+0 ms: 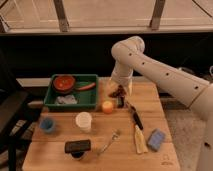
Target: Place towel in paper cup
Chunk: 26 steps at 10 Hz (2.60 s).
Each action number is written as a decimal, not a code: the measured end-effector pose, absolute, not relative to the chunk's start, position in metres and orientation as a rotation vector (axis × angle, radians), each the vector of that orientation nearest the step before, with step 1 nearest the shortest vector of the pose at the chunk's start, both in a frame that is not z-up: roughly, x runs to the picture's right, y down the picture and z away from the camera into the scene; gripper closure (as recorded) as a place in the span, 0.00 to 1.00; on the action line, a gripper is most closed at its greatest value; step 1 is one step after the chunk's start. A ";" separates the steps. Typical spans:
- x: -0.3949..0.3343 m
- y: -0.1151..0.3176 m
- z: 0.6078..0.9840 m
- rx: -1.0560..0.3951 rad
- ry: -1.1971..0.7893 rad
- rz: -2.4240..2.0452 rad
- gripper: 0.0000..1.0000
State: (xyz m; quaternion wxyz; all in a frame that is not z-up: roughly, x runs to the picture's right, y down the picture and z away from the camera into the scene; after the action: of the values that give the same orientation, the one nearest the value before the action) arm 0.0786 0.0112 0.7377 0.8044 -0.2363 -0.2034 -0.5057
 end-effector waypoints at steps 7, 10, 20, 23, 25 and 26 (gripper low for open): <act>0.041 0.004 0.737 -0.433 -0.479 -1.213 0.29; -0.024 -0.007 0.742 -0.361 -0.516 -1.377 0.29; -0.188 -0.001 0.794 -0.146 -0.737 -1.608 0.29; -0.194 0.002 0.798 -0.151 -0.756 -1.613 0.29; -0.196 0.003 0.797 -0.152 -0.756 -1.619 0.29; -0.194 0.002 0.799 -0.161 -0.746 -1.626 0.29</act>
State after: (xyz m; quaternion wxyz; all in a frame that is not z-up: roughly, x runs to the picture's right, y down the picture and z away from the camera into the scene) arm -0.1943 0.0021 0.7986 0.6231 -0.0703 -0.3248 -0.7080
